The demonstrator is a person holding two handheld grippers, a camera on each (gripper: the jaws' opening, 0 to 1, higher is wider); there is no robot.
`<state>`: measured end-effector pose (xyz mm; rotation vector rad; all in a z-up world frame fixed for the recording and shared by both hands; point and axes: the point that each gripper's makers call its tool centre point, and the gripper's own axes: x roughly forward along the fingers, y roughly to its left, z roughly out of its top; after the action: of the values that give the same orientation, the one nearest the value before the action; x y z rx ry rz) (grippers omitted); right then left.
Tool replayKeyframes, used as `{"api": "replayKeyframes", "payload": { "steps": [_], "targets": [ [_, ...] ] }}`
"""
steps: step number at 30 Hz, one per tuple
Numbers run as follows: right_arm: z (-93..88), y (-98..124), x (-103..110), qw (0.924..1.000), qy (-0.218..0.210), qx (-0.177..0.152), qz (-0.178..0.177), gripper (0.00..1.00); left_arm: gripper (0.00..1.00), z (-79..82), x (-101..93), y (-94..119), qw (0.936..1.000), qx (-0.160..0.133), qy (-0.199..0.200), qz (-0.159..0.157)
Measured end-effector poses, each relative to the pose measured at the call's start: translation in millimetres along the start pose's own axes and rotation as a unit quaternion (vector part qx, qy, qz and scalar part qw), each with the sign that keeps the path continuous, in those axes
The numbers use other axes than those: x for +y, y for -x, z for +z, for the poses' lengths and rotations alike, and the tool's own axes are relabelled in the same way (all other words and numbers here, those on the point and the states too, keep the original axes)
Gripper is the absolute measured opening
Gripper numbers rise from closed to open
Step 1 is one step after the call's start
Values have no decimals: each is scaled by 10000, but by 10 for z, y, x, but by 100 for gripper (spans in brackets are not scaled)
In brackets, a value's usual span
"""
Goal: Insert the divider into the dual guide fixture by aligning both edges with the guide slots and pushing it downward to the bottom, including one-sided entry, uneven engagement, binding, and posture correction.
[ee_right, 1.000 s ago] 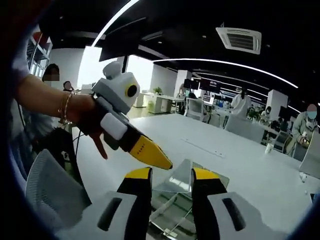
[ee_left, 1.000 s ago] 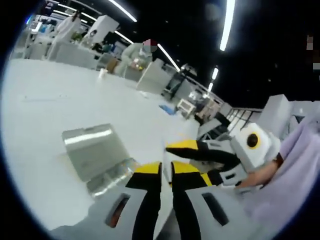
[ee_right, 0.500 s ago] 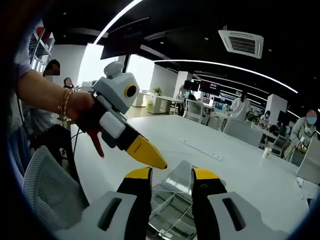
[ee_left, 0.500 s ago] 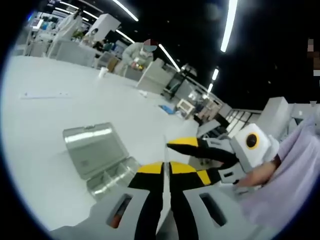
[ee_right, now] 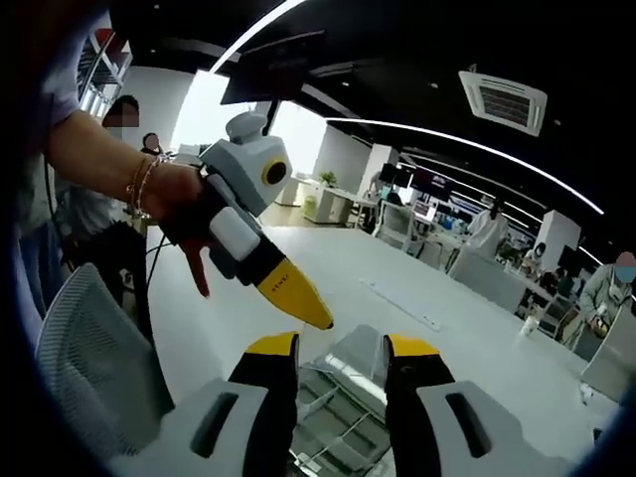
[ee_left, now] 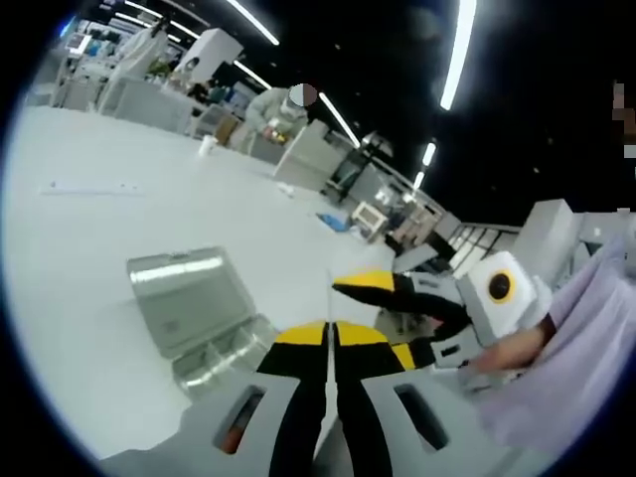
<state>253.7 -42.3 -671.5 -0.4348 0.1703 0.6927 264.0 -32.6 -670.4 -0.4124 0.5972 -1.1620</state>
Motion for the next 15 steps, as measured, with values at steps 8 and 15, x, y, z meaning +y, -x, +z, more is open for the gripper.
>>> {"api": "replayKeyframes", "payload": {
  "steps": [8, 15],
  "targets": [
    [102, 276, -363, 9969, 33, 361, 692, 19, 0, -90, 144, 123, 9975, 352, -530, 291],
    [214, 461, -431, 9652, 643, 1259, 2201, 17, 0, -117, 25, 75, 9945, 570, -870, 114]
  ]
}}
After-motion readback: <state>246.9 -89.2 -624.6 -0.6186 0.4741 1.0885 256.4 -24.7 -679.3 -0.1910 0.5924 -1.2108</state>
